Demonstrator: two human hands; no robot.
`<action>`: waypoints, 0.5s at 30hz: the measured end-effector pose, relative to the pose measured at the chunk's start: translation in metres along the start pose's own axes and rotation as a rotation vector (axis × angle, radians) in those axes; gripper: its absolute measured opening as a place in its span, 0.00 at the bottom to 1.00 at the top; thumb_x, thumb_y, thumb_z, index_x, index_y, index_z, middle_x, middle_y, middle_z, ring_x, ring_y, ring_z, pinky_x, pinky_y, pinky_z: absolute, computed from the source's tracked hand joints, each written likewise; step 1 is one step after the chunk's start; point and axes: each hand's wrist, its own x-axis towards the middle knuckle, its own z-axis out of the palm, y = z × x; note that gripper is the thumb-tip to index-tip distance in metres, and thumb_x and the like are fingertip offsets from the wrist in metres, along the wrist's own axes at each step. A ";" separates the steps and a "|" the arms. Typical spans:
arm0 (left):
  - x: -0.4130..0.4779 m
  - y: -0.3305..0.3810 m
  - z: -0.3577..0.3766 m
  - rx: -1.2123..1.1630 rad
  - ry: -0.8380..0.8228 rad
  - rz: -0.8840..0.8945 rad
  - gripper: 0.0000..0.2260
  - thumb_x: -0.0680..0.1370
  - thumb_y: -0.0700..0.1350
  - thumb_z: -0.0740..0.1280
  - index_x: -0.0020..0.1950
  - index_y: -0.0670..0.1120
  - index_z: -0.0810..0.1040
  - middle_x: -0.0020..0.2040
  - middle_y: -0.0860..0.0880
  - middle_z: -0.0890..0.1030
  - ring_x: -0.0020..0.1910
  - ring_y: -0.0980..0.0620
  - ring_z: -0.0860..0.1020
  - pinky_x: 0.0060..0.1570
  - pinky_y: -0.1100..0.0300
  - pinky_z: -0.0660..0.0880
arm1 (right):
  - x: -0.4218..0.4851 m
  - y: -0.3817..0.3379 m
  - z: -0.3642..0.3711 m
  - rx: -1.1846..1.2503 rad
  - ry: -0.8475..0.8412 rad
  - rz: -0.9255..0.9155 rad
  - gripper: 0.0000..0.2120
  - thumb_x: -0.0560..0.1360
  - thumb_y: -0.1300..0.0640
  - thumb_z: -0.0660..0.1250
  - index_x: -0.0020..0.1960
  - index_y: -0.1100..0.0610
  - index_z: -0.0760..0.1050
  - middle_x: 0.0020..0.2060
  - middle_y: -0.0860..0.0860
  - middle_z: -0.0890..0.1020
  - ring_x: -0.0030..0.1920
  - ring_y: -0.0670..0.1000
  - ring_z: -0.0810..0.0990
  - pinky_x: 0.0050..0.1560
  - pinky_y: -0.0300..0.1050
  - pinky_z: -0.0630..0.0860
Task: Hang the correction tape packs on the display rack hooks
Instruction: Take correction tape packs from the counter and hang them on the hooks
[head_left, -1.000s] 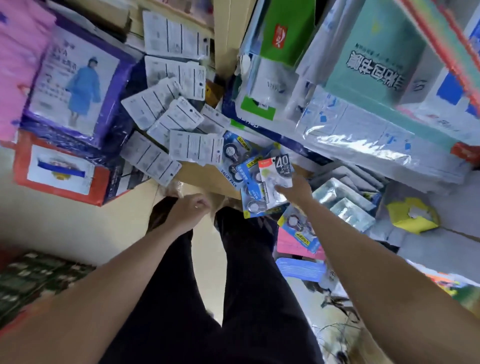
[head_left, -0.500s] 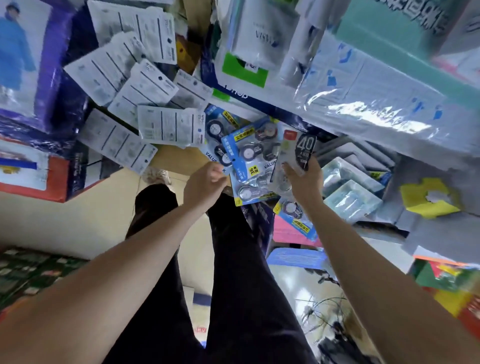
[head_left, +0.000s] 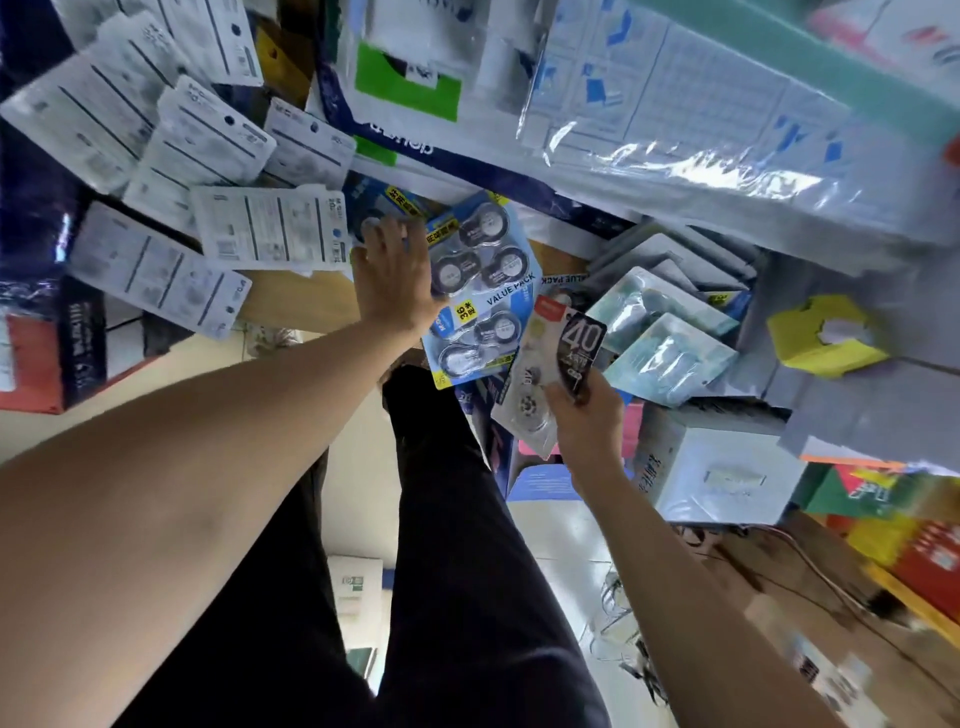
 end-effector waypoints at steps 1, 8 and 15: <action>0.002 -0.001 -0.001 -0.008 -0.006 0.003 0.44 0.65 0.62 0.79 0.69 0.41 0.64 0.67 0.36 0.69 0.68 0.34 0.68 0.60 0.43 0.72 | -0.002 0.003 0.001 -0.007 0.003 0.006 0.04 0.74 0.60 0.70 0.49 0.56 0.78 0.38 0.51 0.82 0.34 0.46 0.74 0.36 0.44 0.73; 0.000 -0.013 -0.019 -0.378 0.006 0.100 0.40 0.59 0.55 0.84 0.63 0.43 0.70 0.64 0.39 0.69 0.62 0.38 0.72 0.50 0.44 0.75 | -0.008 0.002 0.006 0.013 -0.012 0.007 0.08 0.75 0.63 0.71 0.42 0.62 0.72 0.29 0.47 0.72 0.26 0.40 0.65 0.27 0.32 0.63; -0.031 -0.021 -0.041 -0.785 -0.067 0.039 0.38 0.65 0.41 0.82 0.72 0.46 0.71 0.60 0.49 0.80 0.55 0.51 0.78 0.53 0.59 0.76 | -0.021 -0.005 -0.003 0.034 -0.010 0.030 0.04 0.75 0.61 0.70 0.47 0.60 0.76 0.34 0.50 0.79 0.31 0.45 0.71 0.29 0.33 0.68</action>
